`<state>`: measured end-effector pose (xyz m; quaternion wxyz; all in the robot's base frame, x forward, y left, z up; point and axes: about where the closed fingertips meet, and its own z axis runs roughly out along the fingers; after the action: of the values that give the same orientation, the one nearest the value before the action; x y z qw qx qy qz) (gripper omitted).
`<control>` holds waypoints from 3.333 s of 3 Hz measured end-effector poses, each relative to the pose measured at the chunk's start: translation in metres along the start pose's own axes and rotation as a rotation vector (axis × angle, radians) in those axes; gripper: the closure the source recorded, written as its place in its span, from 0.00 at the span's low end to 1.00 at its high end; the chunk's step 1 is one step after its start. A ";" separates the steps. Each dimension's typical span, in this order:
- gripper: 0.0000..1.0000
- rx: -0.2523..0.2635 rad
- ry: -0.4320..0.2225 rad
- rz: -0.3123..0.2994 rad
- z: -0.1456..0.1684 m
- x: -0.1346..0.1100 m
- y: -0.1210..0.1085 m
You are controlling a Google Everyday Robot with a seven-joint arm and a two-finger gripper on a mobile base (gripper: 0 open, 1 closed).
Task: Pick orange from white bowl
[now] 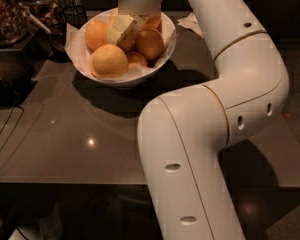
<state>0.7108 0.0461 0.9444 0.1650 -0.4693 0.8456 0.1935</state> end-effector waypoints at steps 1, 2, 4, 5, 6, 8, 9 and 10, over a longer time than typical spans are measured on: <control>0.95 0.000 0.000 0.000 0.000 0.000 0.000; 1.00 0.023 -0.038 -0.017 0.000 -0.013 -0.004; 1.00 0.030 -0.105 -0.010 -0.023 -0.018 0.005; 1.00 0.067 -0.131 -0.050 -0.051 -0.029 0.021; 1.00 0.067 -0.131 -0.050 -0.051 -0.029 0.021; 0.58 0.067 -0.131 -0.050 -0.051 -0.029 0.021; 0.34 0.067 -0.131 -0.050 -0.051 -0.029 0.021; 0.11 0.067 -0.131 -0.050 -0.051 -0.029 0.021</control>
Offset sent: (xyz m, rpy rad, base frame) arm -0.0071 0.0020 0.0072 -0.0042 -0.0411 0.0261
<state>0.7026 0.0525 1.0058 0.2405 -0.4707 0.8271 0.1910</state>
